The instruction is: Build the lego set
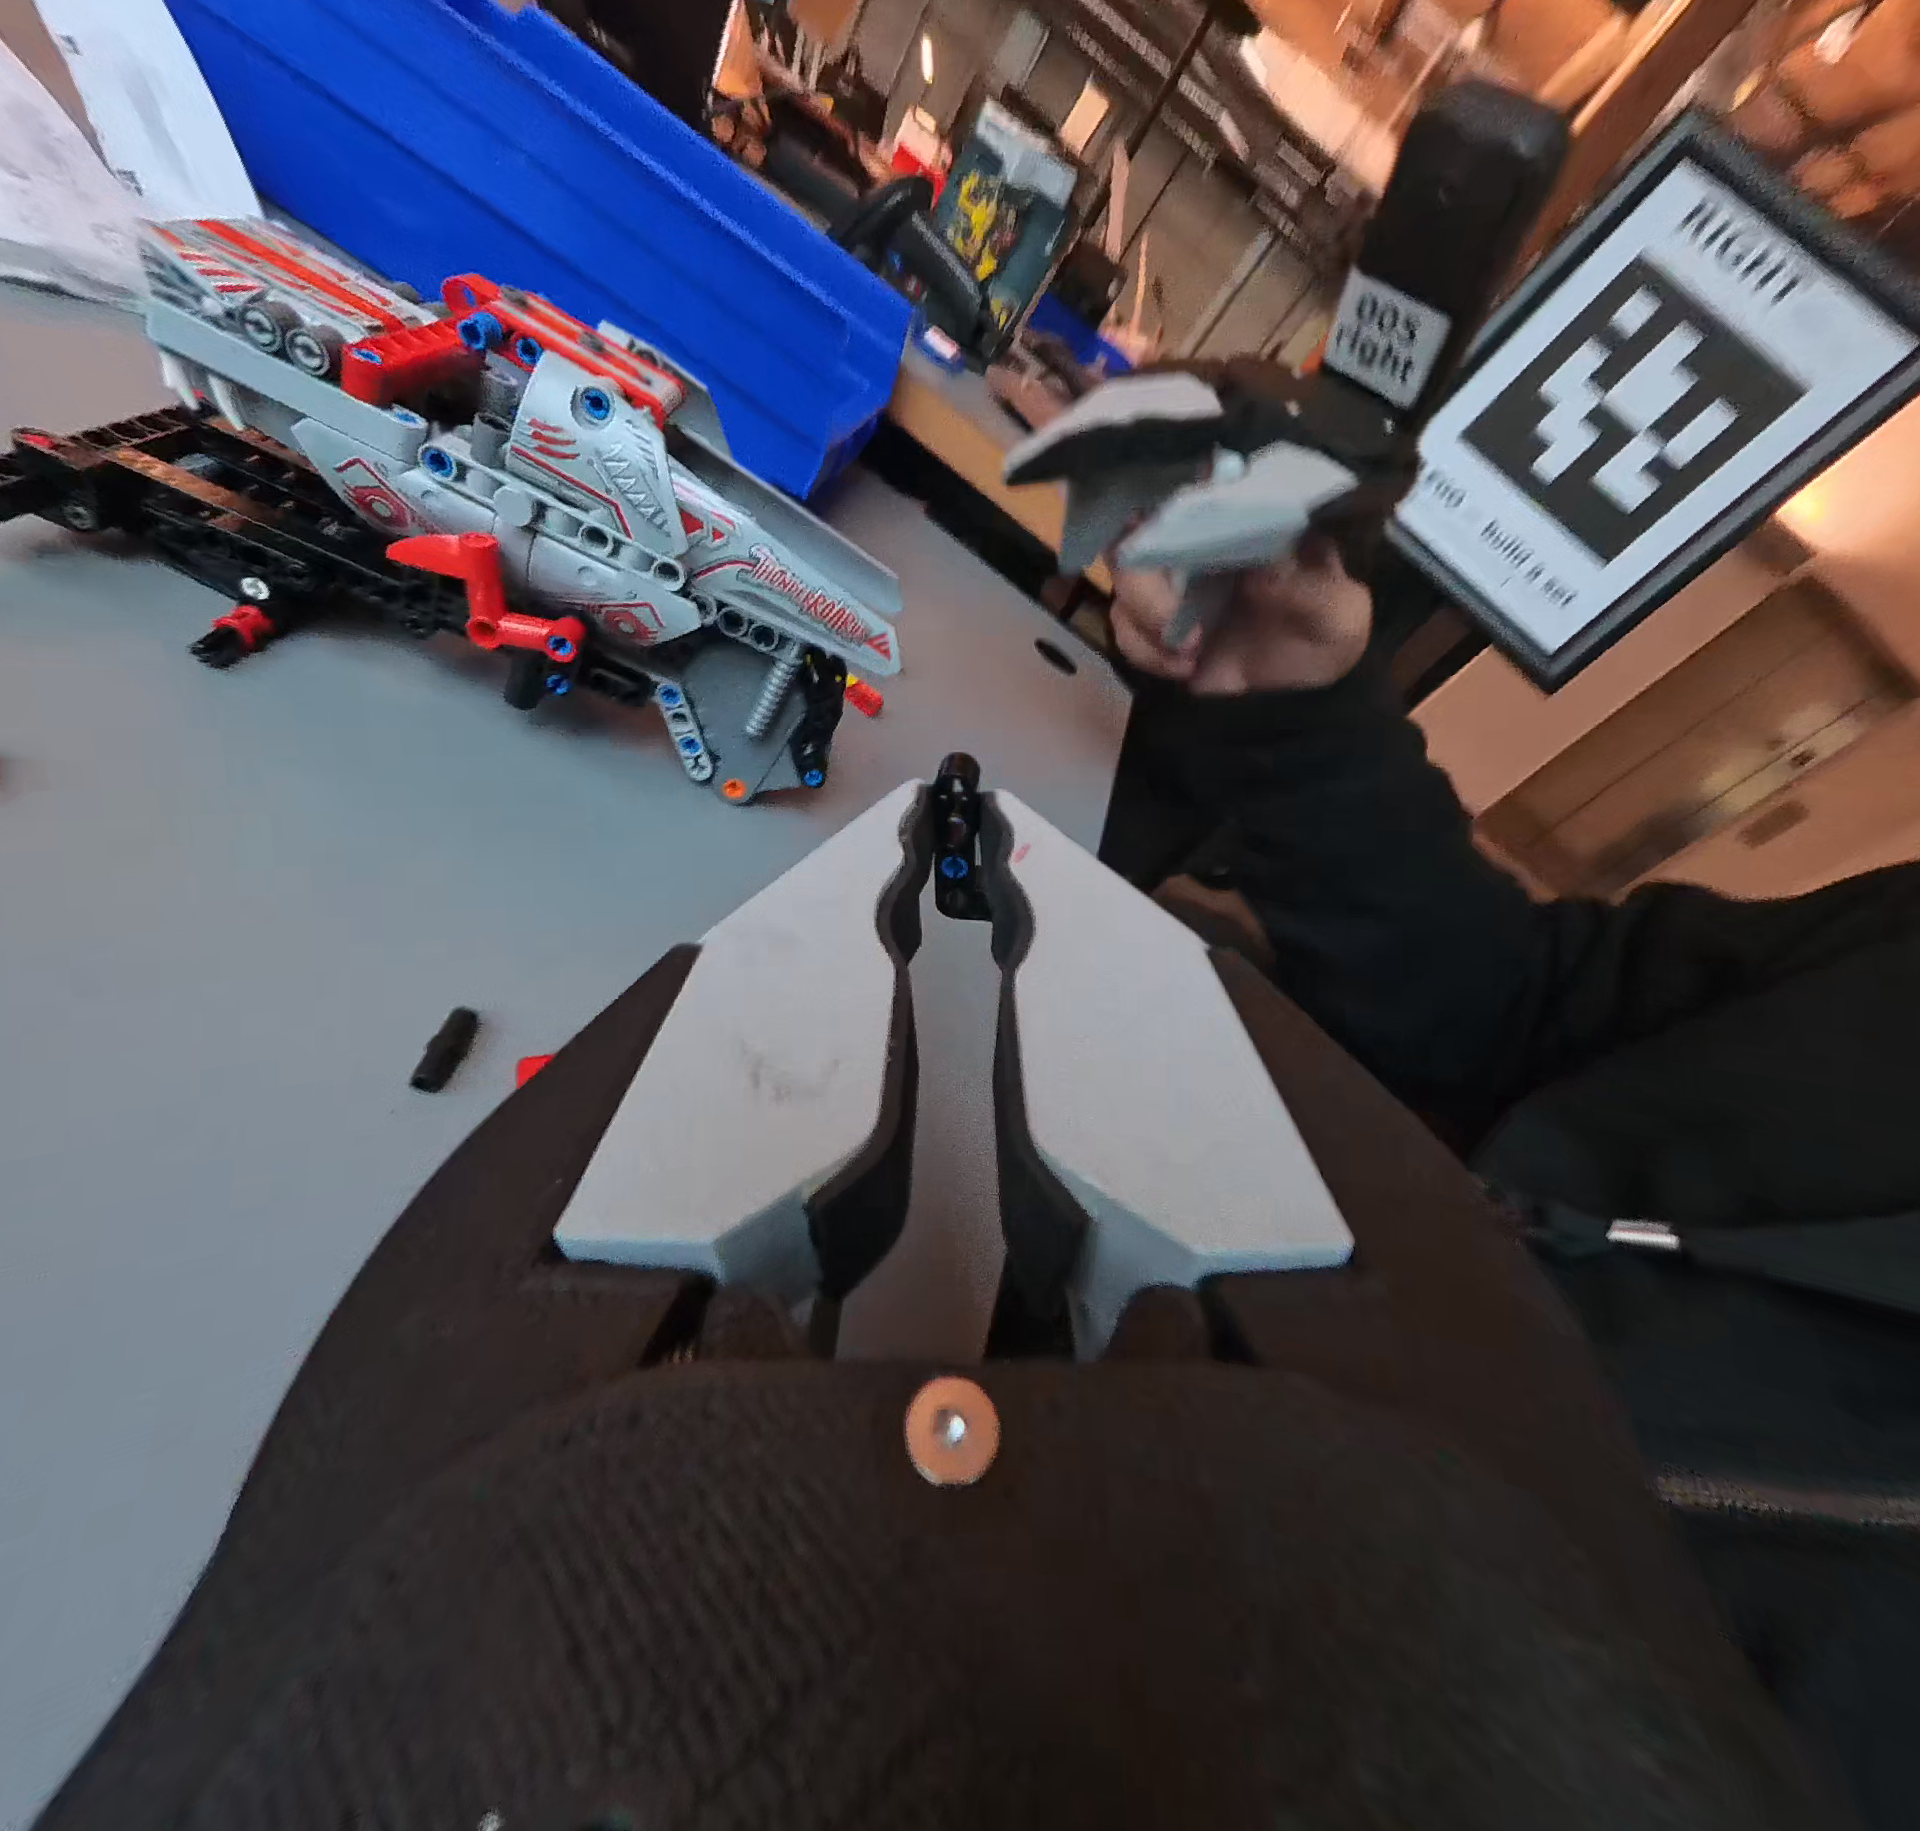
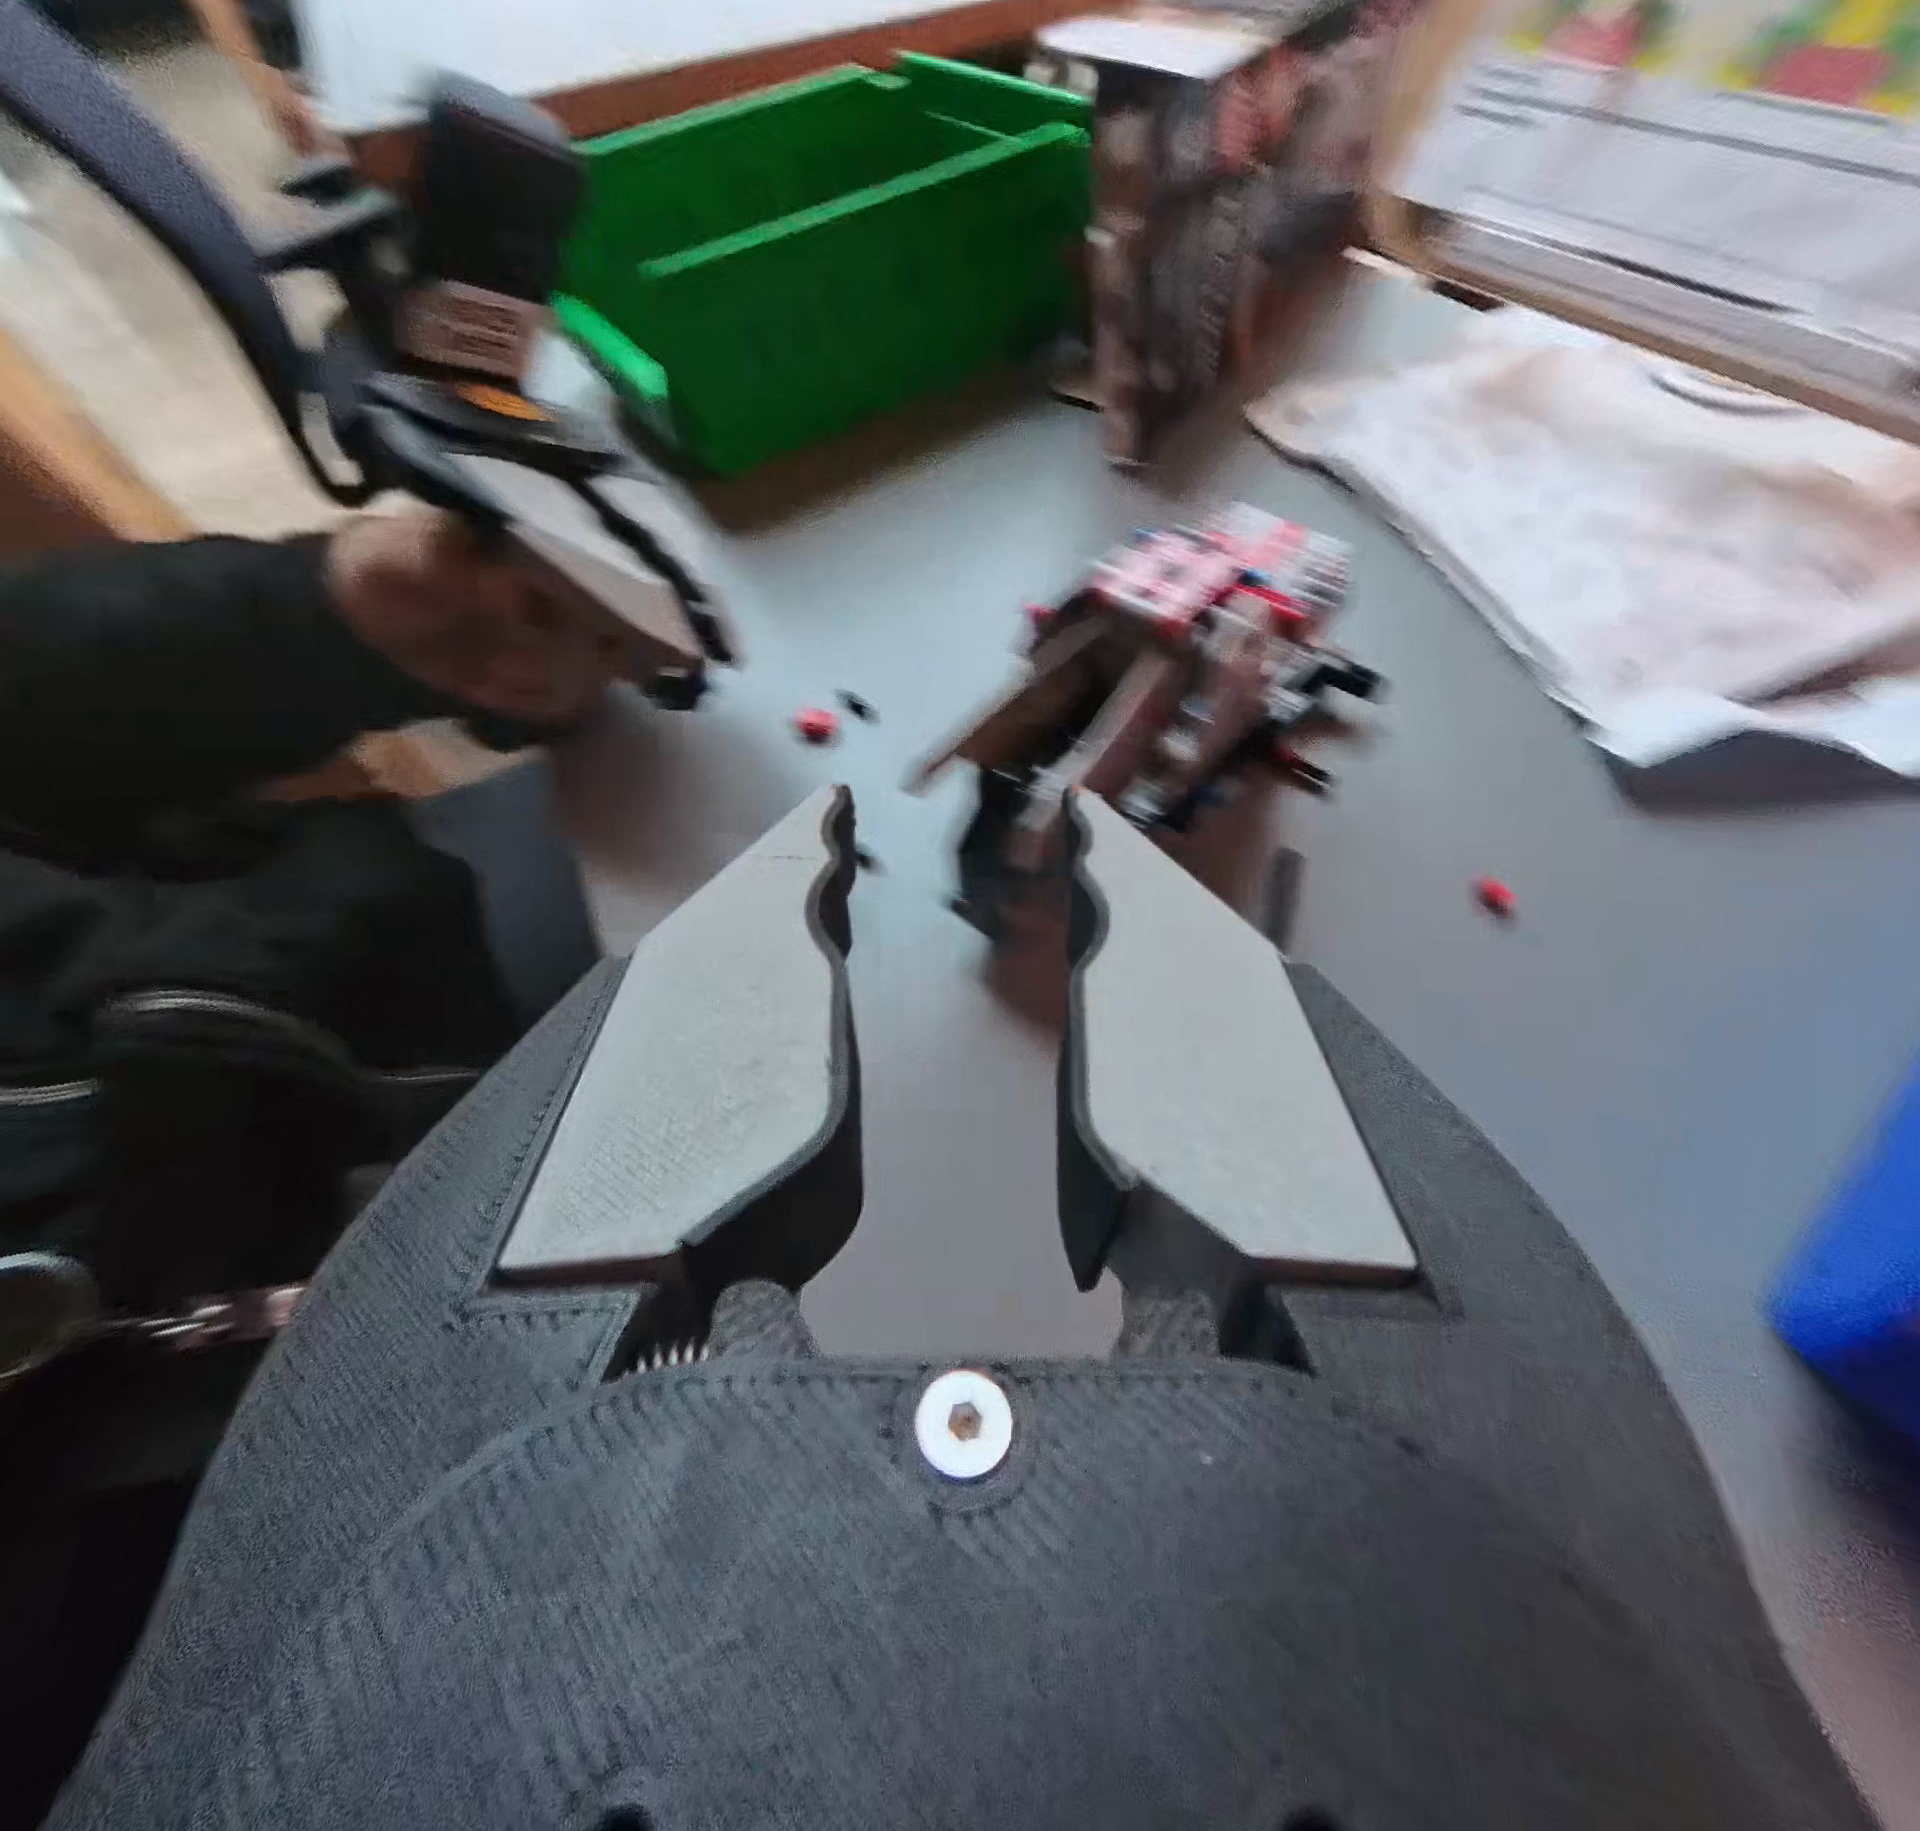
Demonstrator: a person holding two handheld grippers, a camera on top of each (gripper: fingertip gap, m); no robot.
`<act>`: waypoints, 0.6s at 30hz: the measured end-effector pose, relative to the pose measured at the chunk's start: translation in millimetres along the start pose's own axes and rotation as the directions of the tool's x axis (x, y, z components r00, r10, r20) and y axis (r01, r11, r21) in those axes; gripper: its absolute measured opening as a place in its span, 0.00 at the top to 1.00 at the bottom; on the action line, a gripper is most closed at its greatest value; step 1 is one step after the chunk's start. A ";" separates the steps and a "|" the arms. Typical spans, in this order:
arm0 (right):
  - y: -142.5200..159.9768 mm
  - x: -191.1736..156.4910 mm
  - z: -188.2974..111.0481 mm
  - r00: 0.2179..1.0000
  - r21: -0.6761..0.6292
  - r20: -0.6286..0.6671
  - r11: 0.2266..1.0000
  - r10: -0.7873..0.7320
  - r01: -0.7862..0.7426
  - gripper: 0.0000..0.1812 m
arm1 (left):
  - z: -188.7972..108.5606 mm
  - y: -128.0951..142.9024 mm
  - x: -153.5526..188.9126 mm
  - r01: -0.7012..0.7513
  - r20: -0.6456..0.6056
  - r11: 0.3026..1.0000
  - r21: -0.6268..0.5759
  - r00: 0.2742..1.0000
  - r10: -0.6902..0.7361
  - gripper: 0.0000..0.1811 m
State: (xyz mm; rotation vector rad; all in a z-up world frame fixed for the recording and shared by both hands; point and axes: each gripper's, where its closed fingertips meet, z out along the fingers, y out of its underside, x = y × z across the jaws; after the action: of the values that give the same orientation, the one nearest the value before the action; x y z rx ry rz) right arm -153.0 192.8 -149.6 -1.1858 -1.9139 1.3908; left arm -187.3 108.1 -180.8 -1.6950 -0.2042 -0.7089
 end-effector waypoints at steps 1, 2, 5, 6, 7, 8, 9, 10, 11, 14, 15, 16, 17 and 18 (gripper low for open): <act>-0.7 -17.1 9.2 0.999 -0.012 0.039 1.000 -0.016 0.017 0.80 | 0.4 -2.3 1.9 0.012 -0.013 1.000 0.023 1.000 -0.011 0.97; 2.5 -31.6 20.1 0.997 -0.038 0.061 0.999 -0.036 0.038 0.80 | 0.7 -4.5 4.7 0.005 -0.026 0.999 0.042 1.000 -0.004 0.97; 17.9 -66.1 52.2 0.991 -0.109 0.104 0.990 -0.082 0.093 0.82 | 0.9 -10.1 21.5 -0.059 -0.092 0.993 0.101 0.993 0.069 0.97; 19.7 -74.3 60.0 0.990 -0.107 0.113 0.989 -0.086 0.098 0.82 | 1.4 -9.8 25.3 -0.077 -0.103 0.991 0.105 0.991 0.088 0.97; 19.7 -79.4 66.4 0.990 -0.097 0.108 0.991 -0.086 0.096 0.83 | 1.7 -9.8 31.2 -0.092 -0.128 0.989 0.117 0.986 0.107 0.97; 19.3 -83.4 71.4 0.991 -0.085 0.104 0.992 -0.082 0.091 0.84 | 1.9 -10.6 36.7 -0.096 -0.154 0.986 0.134 0.981 0.117 0.97; 19.8 -86.7 75.1 0.991 -0.080 0.104 0.993 -0.079 0.087 0.84 | 1.7 -11.4 42.2 -0.092 -0.184 0.984 0.152 0.976 0.119 0.97; 20.1 -88.5 77.1 0.991 -0.079 0.102 0.993 -0.084 0.092 0.84 | 1.5 -11.5 47.2 -0.081 -0.217 0.983 0.163 0.969 0.116 0.97; 20.1 -89.0 77.1 0.990 -0.077 0.099 0.991 -0.098 0.106 0.85 | 1.6 -10.8 49.3 -0.068 -0.237 0.984 0.163 0.966 0.106 0.97; 16.0 -80.8 66.7 0.985 -0.079 0.068 0.984 -0.156 0.162 0.88 | 1.7 -9.4 45.0 -0.044 -0.233 0.988 0.146 0.969 0.078 0.97; 12.0 -80.2 61.6 0.982 -0.064 0.073 0.982 -0.175 0.179 0.91 | 1.6 -9.7 43.4 -0.032 -0.232 0.989 0.144 0.971 0.065 0.96; 7.8 -80.7 57.1 0.979 -0.044 0.080 0.980 -0.188 0.192 0.93 | 2.3 -8.4 42.1 -0.019 -0.234 0.991 0.134 0.971 0.051 0.97; 4.9 -80.6 54.0 0.977 -0.032 0.081 0.979 -0.197 0.200 0.95 | 3.7 -6.5 41.0 -0.007 -0.235 0.993 0.119 0.971 0.035 0.97; 4.2 -79.3 52.6 0.976 -0.033 0.074 0.978 -0.205 0.208 0.95 | 5.4 -5.1 40.0 0.001 -0.232 0.994 0.108 0.972 0.024 0.97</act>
State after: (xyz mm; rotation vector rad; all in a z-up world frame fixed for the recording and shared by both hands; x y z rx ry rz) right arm -153.0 98.8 -164.6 -0.9362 -2.0577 1.3028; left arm -156.0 104.8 -154.9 -1.4953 -0.0656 -0.8661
